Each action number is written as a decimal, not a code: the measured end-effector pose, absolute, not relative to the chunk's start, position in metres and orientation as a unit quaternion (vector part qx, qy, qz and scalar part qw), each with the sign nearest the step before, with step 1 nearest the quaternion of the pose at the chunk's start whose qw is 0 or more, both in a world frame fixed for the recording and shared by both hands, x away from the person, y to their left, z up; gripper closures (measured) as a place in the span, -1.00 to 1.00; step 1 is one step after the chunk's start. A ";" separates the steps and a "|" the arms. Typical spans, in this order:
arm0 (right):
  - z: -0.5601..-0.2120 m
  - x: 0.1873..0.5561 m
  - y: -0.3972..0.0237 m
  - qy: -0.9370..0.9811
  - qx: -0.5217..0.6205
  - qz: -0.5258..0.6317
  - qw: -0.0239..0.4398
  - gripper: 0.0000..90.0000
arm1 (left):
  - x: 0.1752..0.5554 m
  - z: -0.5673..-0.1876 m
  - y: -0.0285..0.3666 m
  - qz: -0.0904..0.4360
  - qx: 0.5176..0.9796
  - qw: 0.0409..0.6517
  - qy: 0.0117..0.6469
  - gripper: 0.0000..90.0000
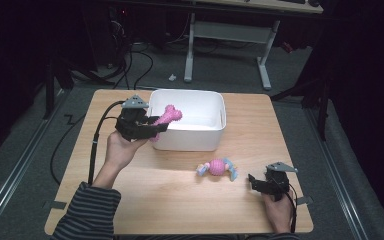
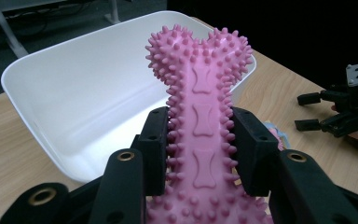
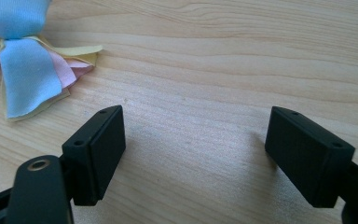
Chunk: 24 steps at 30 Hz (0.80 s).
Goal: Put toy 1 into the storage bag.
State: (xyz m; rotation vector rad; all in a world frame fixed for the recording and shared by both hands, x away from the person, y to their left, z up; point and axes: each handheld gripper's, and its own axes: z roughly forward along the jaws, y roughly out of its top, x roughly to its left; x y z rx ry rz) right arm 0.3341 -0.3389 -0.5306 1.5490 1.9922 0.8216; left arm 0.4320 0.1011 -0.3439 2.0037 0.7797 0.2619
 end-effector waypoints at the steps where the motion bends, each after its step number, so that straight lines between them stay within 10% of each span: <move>1: -0.530 0.334 -0.339 0.729 0.566 0.300 0.241 -0.55 | 0.433 -0.344 0.100 0.108 0.817 0.468 0.318 0.33; 24: -0.531 0.334 -0.339 0.728 0.567 0.300 0.241 -0.55 | 0.474 -0.347 0.091 0.137 0.821 0.448 0.326 0.32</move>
